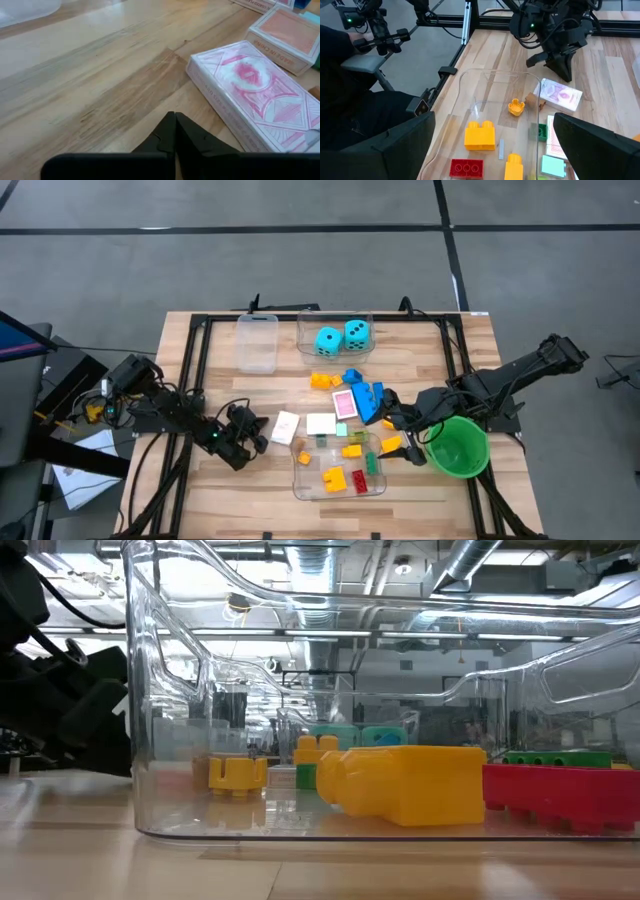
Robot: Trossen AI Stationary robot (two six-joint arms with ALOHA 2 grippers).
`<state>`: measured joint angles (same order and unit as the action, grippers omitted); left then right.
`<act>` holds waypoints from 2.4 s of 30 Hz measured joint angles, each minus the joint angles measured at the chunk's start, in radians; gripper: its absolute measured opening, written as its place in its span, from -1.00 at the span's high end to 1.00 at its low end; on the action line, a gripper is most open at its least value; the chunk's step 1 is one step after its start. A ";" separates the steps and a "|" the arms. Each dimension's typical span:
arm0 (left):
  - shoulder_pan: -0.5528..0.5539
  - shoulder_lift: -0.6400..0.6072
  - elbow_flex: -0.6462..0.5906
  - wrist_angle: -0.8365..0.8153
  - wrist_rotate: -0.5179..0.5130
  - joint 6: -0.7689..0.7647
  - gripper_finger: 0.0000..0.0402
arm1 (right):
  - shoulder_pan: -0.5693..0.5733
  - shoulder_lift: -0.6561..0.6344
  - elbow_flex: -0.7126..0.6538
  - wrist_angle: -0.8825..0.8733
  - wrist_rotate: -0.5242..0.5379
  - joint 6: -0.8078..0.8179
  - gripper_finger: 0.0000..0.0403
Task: Pick & Place Toys
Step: Put the pink deck of cards box into the white bin
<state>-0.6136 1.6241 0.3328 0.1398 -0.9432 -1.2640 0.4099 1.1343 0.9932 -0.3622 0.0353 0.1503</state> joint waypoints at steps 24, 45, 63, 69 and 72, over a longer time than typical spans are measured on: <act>0.051 -0.226 0.001 0.170 0.098 0.336 0.30 | 0.000 0.000 0.000 0.004 0.000 0.000 -0.97; 0.137 -0.145 0.023 -0.022 0.235 0.575 -0.13 | 0.000 0.000 0.000 0.004 0.000 -0.001 -0.97; 0.137 -0.580 -0.067 -0.102 0.241 0.636 -0.63 | 0.000 0.000 0.000 0.004 0.000 -0.001 -0.97; 0.159 -0.470 -0.095 0.034 0.243 0.651 -0.96 | 0.000 0.000 0.000 0.004 0.000 -0.001 -0.97; 0.172 -0.399 -0.093 0.097 0.234 0.654 -0.91 | 0.000 0.000 0.000 0.003 0.000 -0.001 -0.97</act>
<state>-0.4417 1.2254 0.2401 0.2373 -0.7092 -0.6102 0.4099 1.1343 0.9928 -0.3588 0.0349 0.1497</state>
